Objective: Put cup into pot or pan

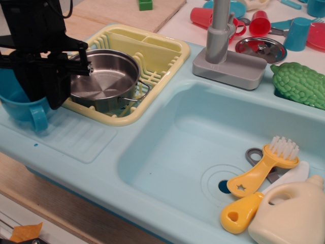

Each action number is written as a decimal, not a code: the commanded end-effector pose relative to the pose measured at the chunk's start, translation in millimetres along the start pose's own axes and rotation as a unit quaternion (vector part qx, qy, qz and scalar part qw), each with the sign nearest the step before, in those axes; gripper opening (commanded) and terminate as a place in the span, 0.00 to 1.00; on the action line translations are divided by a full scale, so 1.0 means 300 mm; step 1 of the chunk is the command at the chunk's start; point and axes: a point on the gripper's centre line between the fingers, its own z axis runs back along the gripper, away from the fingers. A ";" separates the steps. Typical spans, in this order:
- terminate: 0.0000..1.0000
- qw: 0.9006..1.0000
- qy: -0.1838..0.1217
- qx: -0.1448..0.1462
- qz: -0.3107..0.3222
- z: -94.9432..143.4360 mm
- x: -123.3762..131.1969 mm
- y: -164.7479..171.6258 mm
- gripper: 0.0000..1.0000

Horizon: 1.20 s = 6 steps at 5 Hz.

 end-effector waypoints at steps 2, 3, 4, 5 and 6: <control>0.00 0.999 -0.029 0.021 -0.015 0.061 0.022 -0.015 0.00; 0.00 0.997 -0.037 0.035 -0.053 0.096 0.068 -0.065 0.00; 0.00 0.994 -0.039 0.043 -0.090 0.111 0.120 -0.122 0.00; 0.00 0.991 -0.048 0.039 -0.117 0.118 0.147 -0.153 0.00; 0.00 0.988 -0.042 0.035 -0.142 0.104 0.168 -0.165 0.00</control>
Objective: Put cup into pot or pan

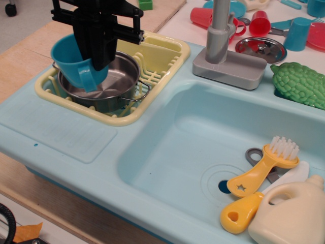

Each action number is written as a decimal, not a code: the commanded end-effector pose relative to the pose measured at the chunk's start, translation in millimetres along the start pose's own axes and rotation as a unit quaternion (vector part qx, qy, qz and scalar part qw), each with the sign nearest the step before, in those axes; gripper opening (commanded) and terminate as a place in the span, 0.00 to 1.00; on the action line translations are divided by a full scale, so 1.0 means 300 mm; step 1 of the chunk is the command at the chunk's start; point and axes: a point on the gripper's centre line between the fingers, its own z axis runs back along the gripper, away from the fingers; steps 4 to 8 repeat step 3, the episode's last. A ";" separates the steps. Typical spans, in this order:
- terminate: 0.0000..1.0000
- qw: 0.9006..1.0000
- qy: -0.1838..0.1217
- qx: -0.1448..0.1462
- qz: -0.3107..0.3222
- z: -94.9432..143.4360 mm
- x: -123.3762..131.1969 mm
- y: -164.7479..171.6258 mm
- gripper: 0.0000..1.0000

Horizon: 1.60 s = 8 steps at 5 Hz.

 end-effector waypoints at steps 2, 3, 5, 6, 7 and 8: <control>0.00 0.999 -0.013 -0.016 -0.044 0.006 0.036 0.002 1.00; 1.00 0.999 -0.013 -0.016 -0.044 0.006 0.036 0.002 1.00; 1.00 0.999 -0.013 -0.016 -0.044 0.006 0.036 0.002 1.00; 1.00 0.999 -0.013 -0.016 -0.044 0.006 0.036 0.002 1.00; 1.00 0.999 -0.013 -0.016 -0.044 0.006 0.036 0.002 1.00; 1.00 0.999 -0.013 -0.016 -0.044 0.006 0.036 0.002 1.00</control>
